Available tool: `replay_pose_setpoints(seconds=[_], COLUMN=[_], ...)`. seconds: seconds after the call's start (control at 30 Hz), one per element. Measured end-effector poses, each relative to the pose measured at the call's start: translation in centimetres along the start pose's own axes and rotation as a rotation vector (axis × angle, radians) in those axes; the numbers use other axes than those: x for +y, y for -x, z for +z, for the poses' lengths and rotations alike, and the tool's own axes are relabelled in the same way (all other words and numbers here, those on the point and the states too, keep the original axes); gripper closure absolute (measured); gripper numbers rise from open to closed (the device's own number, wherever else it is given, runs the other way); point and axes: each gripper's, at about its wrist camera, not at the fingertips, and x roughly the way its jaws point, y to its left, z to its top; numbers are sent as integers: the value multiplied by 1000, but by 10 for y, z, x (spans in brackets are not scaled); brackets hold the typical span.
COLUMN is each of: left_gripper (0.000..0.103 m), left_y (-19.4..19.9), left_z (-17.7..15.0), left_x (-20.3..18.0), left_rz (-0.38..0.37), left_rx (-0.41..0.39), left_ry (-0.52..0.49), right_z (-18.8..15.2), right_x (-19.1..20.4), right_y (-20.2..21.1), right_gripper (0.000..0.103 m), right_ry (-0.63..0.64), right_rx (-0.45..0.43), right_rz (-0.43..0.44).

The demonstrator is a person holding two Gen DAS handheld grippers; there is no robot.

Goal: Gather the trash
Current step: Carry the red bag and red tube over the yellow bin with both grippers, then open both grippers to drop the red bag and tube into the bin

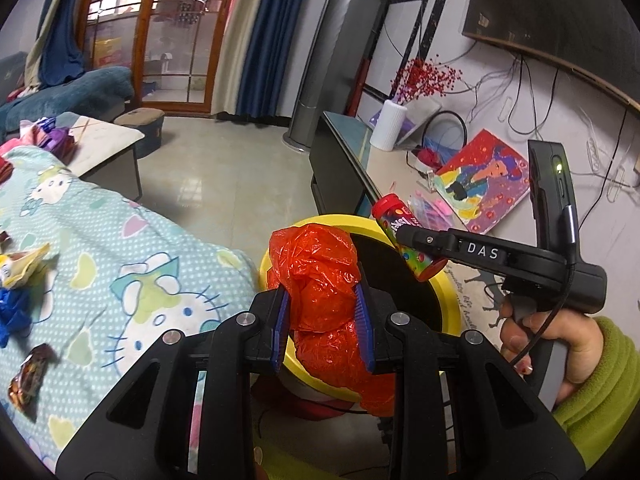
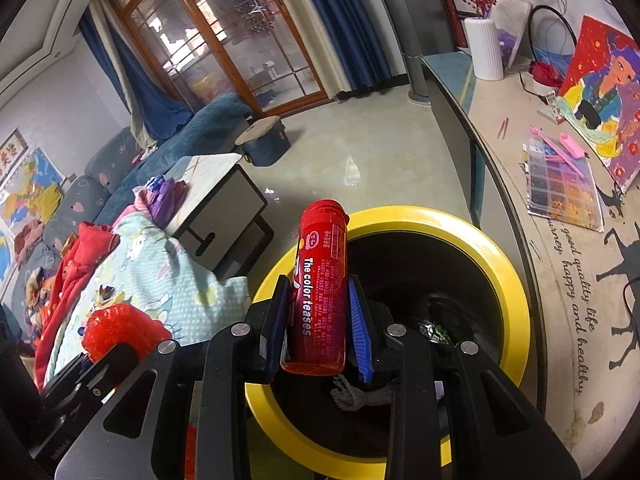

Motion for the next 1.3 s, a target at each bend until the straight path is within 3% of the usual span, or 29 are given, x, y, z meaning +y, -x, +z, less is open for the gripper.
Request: replay_pose_setpoints(seconds=[0.67, 1.13, 1.3], left_gripper=[81, 81, 53], left_y=[-55, -72, -70], left_z=[0, 4, 4], left_x=[-6, -10, -9], left_rz=[-18, -44, -58], left_rx=[77, 103, 98], left_ry=[-17, -5, 4], right_z=[-3, -2, -1], right_x=[-28, -38, -44], right_y=[-17, -21, -18], right_gripper=[75, 74, 69], right_ry=[-47, -84, -116], right_rx=[38, 53, 41], right_rz=[-61, -79, -94])
